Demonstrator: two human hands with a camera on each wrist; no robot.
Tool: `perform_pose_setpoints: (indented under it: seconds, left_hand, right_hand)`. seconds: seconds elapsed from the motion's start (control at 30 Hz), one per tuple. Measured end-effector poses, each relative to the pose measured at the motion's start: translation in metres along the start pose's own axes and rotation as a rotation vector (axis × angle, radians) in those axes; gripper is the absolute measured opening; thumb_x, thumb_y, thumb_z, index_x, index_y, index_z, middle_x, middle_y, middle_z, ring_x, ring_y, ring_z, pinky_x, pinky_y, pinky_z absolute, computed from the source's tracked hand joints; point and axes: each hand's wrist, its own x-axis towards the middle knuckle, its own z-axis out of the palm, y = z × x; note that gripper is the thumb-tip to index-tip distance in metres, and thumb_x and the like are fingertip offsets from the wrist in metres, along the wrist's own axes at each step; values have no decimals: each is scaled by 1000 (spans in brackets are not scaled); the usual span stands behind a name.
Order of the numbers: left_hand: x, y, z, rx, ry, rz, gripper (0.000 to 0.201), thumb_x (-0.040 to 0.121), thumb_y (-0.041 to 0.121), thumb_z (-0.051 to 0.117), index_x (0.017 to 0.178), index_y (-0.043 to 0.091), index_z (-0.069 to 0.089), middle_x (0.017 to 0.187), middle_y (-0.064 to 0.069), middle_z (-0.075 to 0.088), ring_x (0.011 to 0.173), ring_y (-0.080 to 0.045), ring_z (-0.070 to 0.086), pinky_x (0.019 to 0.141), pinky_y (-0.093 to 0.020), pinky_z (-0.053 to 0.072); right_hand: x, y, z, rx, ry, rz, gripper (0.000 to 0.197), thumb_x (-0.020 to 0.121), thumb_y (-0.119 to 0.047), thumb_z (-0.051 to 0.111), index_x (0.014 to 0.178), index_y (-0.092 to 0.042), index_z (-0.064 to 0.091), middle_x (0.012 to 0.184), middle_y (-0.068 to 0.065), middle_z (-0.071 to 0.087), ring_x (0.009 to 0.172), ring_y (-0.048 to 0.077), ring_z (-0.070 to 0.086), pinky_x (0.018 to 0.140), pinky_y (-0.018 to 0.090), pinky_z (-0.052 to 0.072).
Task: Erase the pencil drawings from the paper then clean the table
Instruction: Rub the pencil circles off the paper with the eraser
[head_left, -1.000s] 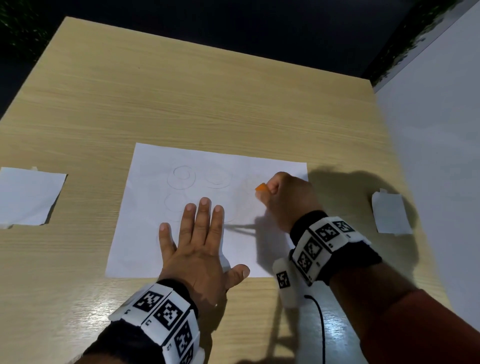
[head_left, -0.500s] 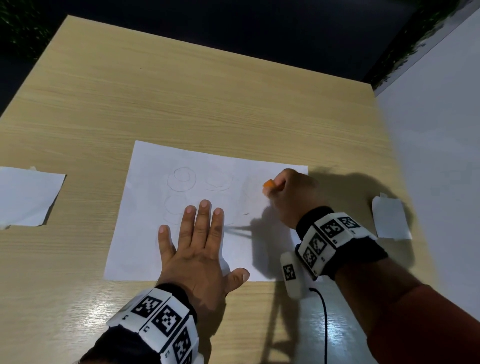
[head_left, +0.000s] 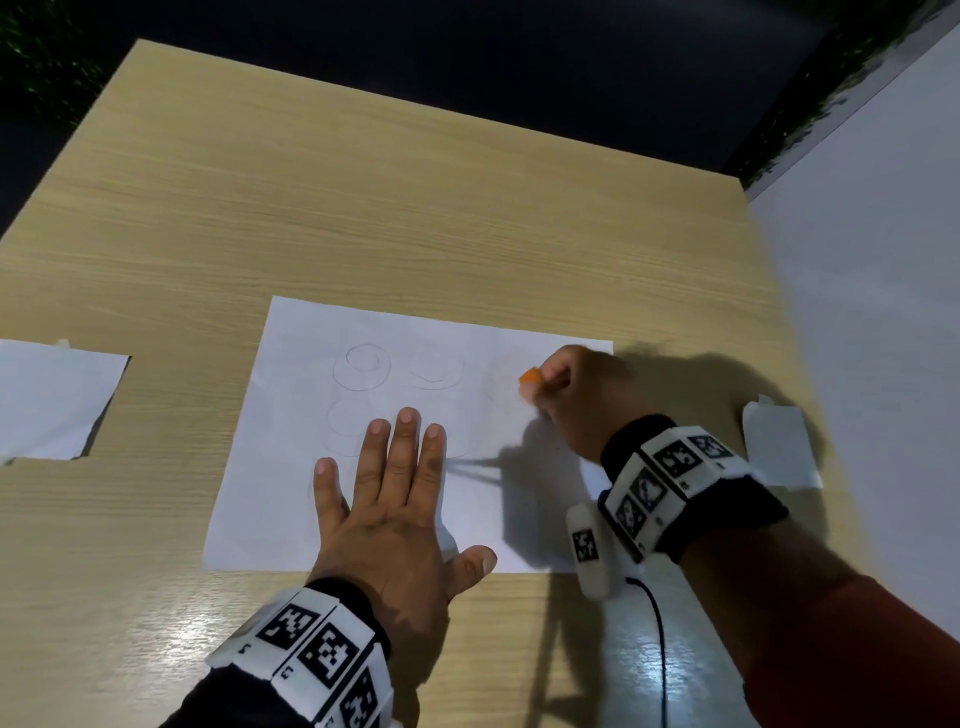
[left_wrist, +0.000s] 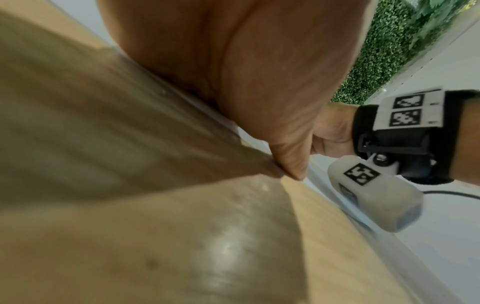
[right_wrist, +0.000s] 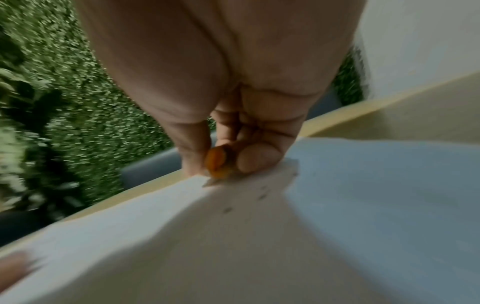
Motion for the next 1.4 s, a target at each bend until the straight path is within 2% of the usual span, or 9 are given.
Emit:
perform_pose_setpoints:
  seconds: [0.1,0.2,0.3,0.5,0.67,0.87,1.1,1.27,1.4]
  left_hand:
    - [1,-1,4,5,16,18,100,74,85,15,148,17,20,155,-10,21,141,-22,14,105,-50,-3]
    - [0,-1,5,20,72,17,99,73,86,13,150,23,6,158,-6,6,143,-19,-1,106,-51,-10]
    - [0,-2,9,25,92,2,100,73,85,16,150,22,10,159,-6,8,143,-20,1,106,-51,-9]
    - [2,-2,12,65,125,23,102,71,82,31,147,14,27,155,-8,20,141,-25,18,106,-52,1]
    - [2,-3,13,85,132,12,101,74,83,25,148,14,24,156,-9,18,141,-24,16,106,-50,-1]
    - [3,-2,13,64,165,18,102,69,82,33,145,13,32,152,-13,31,138,-25,23,105,-52,3]
    - [2,-5,16,64,164,9,101,74,84,23,148,15,25,156,-8,19,142,-25,16,107,-54,2]
    - [3,-2,15,88,196,18,103,69,82,35,145,13,32,153,-12,28,140,-26,22,105,-54,6]
    - [3,-2,14,76,198,21,103,69,82,35,145,13,33,153,-11,30,139,-24,23,105,-52,6]
  right_hand:
    - [-11,0,10,-62,-96,-96,18,84,-41,63,83,-24,59,77,-11,59,80,12,54,70,20,41]
    - [8,14,1,-111,82,23,29,86,-39,54,76,-14,62,78,5,66,80,27,61,74,26,47]
    - [17,20,-13,-146,152,87,30,88,-32,53,77,-8,65,83,11,70,84,32,64,76,28,47]
    - [-17,-8,10,24,-144,-132,20,81,-39,68,91,-21,67,82,-11,65,83,12,61,75,23,48]
    - [11,0,-7,13,-1,54,24,86,-42,59,92,-19,62,96,3,67,94,24,60,79,28,46]
    - [-14,-26,10,34,-92,-192,22,85,-38,64,91,-17,65,92,0,66,88,19,60,78,26,46]
    - [20,-12,-7,35,73,60,26,90,-36,55,96,-11,62,98,9,67,97,28,60,80,31,47]
    - [-5,-33,10,63,-118,-166,23,85,-39,65,93,-17,65,91,0,66,86,18,59,77,27,47]
    - [9,-27,4,72,-17,-63,26,89,-36,61,97,-12,64,99,6,67,94,24,60,83,30,47]
